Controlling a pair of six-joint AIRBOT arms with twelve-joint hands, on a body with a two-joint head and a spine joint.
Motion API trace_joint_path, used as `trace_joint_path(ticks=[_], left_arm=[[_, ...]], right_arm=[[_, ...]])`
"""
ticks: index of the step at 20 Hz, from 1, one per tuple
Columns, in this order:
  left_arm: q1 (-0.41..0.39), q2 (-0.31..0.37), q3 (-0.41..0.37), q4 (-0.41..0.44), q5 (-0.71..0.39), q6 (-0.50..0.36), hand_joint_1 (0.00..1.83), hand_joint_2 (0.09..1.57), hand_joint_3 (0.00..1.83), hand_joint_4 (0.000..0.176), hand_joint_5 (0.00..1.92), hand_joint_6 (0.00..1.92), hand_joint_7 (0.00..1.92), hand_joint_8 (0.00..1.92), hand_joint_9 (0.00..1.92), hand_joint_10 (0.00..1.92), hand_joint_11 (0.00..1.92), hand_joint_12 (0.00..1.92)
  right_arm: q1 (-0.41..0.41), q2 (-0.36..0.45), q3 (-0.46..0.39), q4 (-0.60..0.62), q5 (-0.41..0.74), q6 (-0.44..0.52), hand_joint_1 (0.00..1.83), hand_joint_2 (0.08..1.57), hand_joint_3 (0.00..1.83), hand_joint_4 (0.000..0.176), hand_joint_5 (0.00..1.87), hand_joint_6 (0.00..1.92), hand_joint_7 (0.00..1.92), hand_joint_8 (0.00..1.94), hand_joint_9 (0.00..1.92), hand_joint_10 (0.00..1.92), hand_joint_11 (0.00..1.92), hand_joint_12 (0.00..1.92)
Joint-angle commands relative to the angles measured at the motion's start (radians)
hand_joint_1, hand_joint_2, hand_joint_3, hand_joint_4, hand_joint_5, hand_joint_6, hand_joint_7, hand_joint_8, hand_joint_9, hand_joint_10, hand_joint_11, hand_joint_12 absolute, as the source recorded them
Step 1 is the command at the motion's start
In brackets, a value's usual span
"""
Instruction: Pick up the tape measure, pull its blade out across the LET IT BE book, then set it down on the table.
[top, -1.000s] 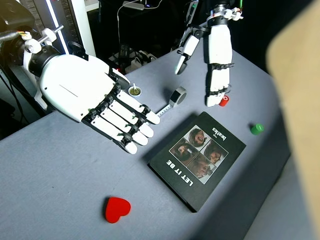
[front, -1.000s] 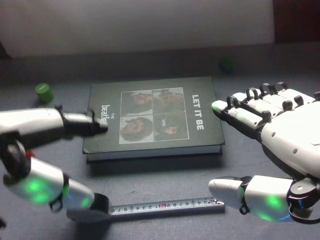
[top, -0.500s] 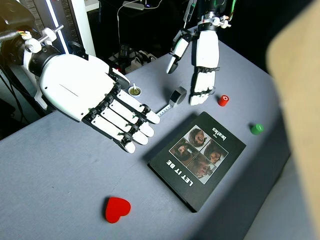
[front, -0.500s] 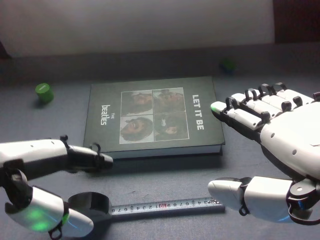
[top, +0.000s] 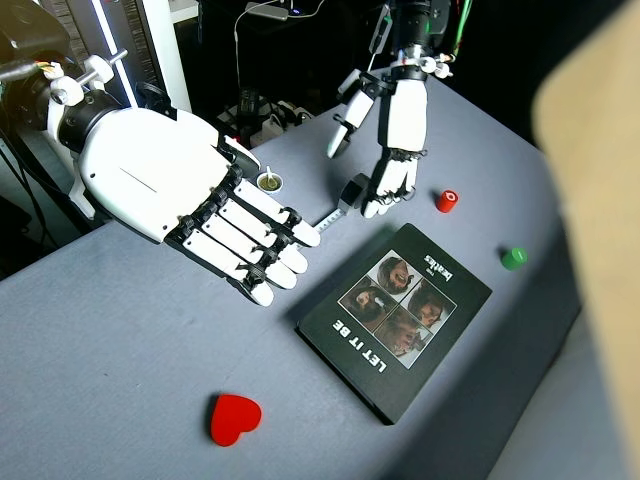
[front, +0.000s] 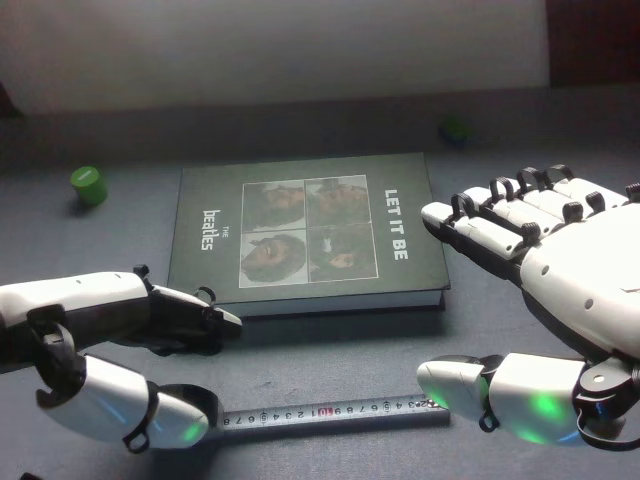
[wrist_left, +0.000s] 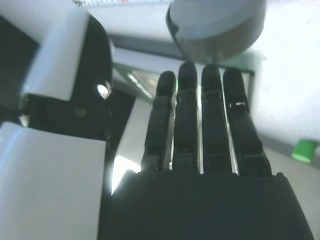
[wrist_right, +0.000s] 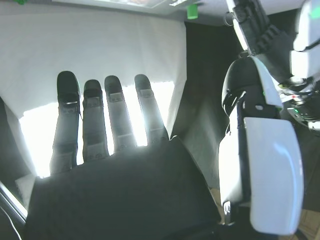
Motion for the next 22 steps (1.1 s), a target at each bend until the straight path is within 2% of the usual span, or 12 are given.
trace_joint_path(ticks=[1,6,7,8,11,12,13,19,22], left_arm=[[-0.006,-0.006,0.004,-0.045,0.089,-0.005,1.04,1.07,0.0,0.0,0.39,0.01,0.46,0.01,0.39,0.02,0.03,0.89],[0.054,-0.035,0.037,-0.085,0.182,-0.005,1.06,1.08,0.0,0.0,0.4,0.01,0.47,0.01,0.39,0.01,0.01,0.89],[0.062,-0.037,0.041,-0.082,0.19,-0.005,1.06,1.08,0.0,0.0,0.4,0.01,0.47,0.01,0.39,0.01,0.01,0.89],[0.073,-0.039,0.046,-0.078,0.201,-0.005,1.07,1.08,0.0,0.0,0.42,0.01,0.5,0.01,0.41,0.01,0.02,0.89],[0.088,-0.051,0.057,-0.051,0.227,-0.004,1.07,1.08,0.0,0.0,0.42,0.01,0.5,0.01,0.4,0.01,0.01,0.89],[0.097,-0.058,0.064,-0.009,0.242,-0.004,1.06,1.09,0.0,0.0,0.39,0.0,0.48,0.0,0.37,0.0,0.0,0.85],[0.101,-0.058,0.064,-0.004,0.243,-0.004,1.06,1.09,0.0,0.0,0.39,0.0,0.48,0.0,0.37,0.0,0.0,0.85],[0.162,-0.072,0.084,-0.003,0.31,-0.004,1.07,1.09,0.0,0.0,0.38,0.0,0.45,0.0,0.36,0.0,0.0,0.8],[0.166,-0.083,0.097,-0.001,0.314,-0.004,1.07,1.09,0.0,0.0,0.38,0.0,0.45,0.0,0.36,0.0,0.0,0.79]], right_arm=[[0.007,0.004,-0.006,-0.069,0.043,0.001,0.14,1.07,0.0,0.085,0.01,0.0,0.01,0.0,0.03,0.0,0.0,0.62],[0.007,0.004,-0.006,-0.069,0.044,0.001,0.15,1.06,0.0,0.086,0.02,0.0,0.01,0.0,0.03,0.0,0.0,0.6],[0.007,0.004,-0.006,-0.069,0.044,0.002,0.15,1.06,0.0,0.086,0.02,0.0,0.01,0.0,0.03,0.0,0.0,0.6],[0.008,0.004,-0.006,-0.069,0.045,0.002,0.15,1.06,0.0,0.085,0.03,0.0,0.01,0.0,0.02,0.0,0.0,0.52],[0.01,0.004,-0.006,-0.069,0.05,0.002,0.15,1.06,0.0,0.086,0.02,0.0,0.0,0.0,0.02,0.0,0.0,0.54],[0.014,0.004,-0.006,-0.069,0.06,0.004,0.16,1.06,0.0,0.086,0.01,0.0,0.01,0.0,0.02,0.0,0.0,0.55],[0.014,0.004,-0.006,-0.069,0.061,0.006,0.16,1.06,0.0,0.086,0.01,0.0,0.01,0.0,0.02,0.0,0.0,0.55],[0.017,0.005,-0.006,-0.069,0.063,0.018,0.17,1.06,0.0,0.086,0.01,0.0,0.01,0.0,0.02,0.0,0.0,0.52],[0.018,0.005,-0.006,-0.069,0.064,0.023,0.17,1.06,0.0,0.086,0.02,0.01,0.02,0.0,0.03,0.0,0.0,0.59]])
